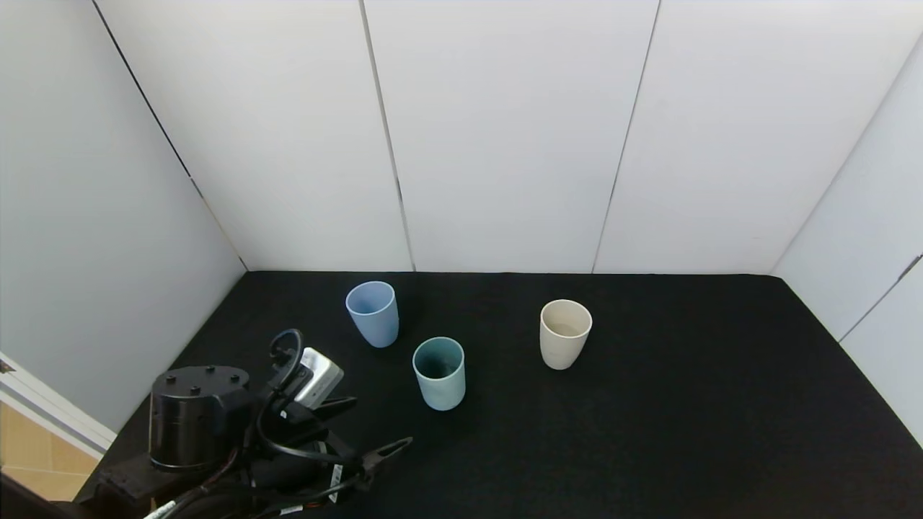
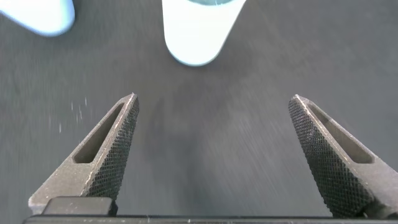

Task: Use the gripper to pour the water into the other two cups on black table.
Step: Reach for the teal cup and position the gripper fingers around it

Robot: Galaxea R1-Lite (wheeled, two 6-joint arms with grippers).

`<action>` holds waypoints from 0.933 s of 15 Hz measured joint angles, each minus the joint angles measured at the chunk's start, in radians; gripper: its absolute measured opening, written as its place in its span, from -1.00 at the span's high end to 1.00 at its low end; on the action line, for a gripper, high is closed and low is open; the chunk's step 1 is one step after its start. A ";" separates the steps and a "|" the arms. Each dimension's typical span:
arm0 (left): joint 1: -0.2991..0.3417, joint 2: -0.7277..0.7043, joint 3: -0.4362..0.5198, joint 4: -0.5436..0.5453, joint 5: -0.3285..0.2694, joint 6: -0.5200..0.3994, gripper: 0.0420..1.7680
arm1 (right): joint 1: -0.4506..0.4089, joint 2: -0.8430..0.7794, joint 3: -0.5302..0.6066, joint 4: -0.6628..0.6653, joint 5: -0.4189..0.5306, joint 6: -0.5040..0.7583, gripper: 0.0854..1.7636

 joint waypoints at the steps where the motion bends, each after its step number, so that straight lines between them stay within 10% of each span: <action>1: -0.006 0.040 -0.004 -0.051 0.007 0.005 -0.94 | 0.000 0.000 0.000 0.000 0.000 0.000 -0.94; 6: -0.060 0.222 -0.041 -0.234 0.091 0.010 -0.94 | 0.000 0.000 0.000 0.000 0.000 0.000 -0.94; 14: -0.074 0.330 -0.159 -0.235 0.102 0.007 -0.94 | 0.000 0.000 0.000 0.000 0.000 0.000 -0.94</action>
